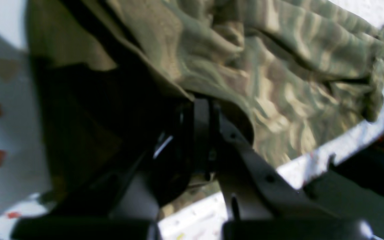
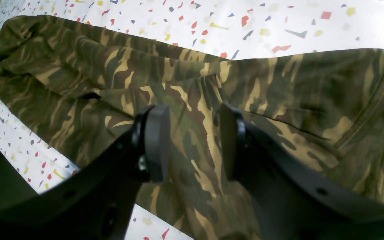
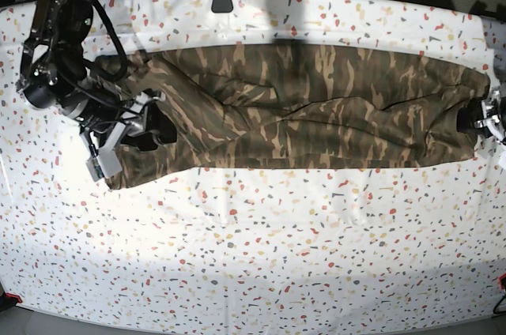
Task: Fold the T-shirt properly
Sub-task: 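Grasp the strip end near the left gripper with the left gripper, then fold the held strip end with the left gripper toward the right gripper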
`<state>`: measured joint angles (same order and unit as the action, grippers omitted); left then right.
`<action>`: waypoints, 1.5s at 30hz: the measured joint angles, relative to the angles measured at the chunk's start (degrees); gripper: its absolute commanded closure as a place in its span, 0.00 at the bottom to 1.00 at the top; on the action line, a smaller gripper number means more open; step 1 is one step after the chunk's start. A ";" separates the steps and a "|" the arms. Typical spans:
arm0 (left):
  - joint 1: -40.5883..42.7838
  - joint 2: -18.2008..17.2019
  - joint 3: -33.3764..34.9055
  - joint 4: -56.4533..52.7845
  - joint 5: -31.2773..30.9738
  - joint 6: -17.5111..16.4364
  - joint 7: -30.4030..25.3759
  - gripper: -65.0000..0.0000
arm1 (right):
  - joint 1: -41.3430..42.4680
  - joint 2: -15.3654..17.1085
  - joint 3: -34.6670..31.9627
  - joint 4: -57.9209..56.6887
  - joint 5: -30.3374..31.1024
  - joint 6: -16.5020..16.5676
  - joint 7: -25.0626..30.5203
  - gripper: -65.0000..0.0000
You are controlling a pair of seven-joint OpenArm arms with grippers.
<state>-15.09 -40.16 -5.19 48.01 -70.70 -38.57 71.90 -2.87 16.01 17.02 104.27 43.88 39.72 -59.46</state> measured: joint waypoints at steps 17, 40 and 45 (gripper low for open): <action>0.09 1.73 -0.02 1.05 -12.63 0.72 8.02 1.00 | 0.04 0.00 0.00 0.00 -0.02 0.00 1.55 0.61; 7.69 18.05 -0.07 23.78 -12.50 3.48 8.24 1.00 | 0.83 -4.44 0.11 0.00 -3.17 0.00 1.73 0.61; 7.61 22.93 -0.09 24.00 -12.52 3.45 8.20 1.00 | 0.94 -4.42 0.11 0.00 -3.06 0.00 1.70 0.61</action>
<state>-7.49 -17.23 -5.28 72.01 -83.22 -35.11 80.09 -1.93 11.60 17.12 104.27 40.82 39.72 -57.76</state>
